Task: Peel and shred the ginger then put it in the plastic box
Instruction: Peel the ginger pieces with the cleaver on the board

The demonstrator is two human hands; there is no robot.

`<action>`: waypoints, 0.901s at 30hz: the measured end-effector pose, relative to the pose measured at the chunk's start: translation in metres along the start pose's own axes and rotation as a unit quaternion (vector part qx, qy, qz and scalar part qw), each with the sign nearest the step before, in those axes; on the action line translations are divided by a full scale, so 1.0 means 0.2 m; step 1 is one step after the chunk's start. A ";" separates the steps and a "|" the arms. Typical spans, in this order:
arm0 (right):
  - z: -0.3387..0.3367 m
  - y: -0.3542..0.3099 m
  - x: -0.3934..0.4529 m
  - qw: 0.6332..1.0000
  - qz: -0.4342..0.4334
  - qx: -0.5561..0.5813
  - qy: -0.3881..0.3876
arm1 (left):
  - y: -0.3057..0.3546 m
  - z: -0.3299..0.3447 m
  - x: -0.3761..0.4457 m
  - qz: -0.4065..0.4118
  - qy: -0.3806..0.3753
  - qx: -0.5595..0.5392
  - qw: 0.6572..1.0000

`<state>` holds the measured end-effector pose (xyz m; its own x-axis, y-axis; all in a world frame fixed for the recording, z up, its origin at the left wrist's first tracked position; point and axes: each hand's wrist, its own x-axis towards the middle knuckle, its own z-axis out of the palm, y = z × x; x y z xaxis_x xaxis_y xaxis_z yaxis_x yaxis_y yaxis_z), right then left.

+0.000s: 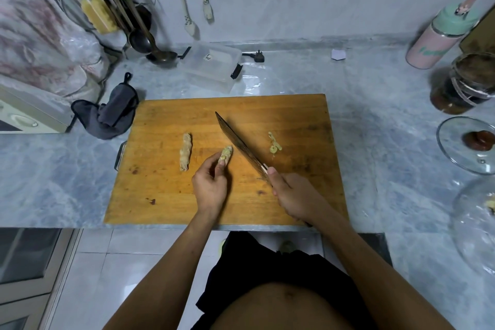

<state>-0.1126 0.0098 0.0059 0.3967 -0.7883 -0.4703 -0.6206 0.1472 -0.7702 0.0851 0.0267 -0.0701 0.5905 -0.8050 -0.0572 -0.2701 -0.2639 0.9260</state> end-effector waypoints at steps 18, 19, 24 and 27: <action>-0.03 -0.06 0.00 1.000 0.005 -0.018 -0.017 | 0.09 -0.02 0.17 -0.079 -0.022 0.036 0.996; -0.03 -0.06 -0.01 1.000 0.009 -0.018 -0.020 | 0.07 -0.01 0.16 -0.043 -0.036 0.067 0.996; -0.02 -0.06 0.00 0.999 0.018 0.005 -0.028 | 0.05 -0.01 0.16 0.027 -0.043 0.124 0.991; -0.02 -0.07 0.00 0.999 0.022 0.008 -0.025 | 0.05 -0.03 0.13 0.101 -0.071 0.170 0.978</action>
<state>-0.1070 0.0067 0.0178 0.4036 -0.7496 -0.5246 -0.6279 0.1901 -0.7547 0.1015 0.0067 -0.0603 0.3929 -0.9187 0.0405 -0.6224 -0.2332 0.7472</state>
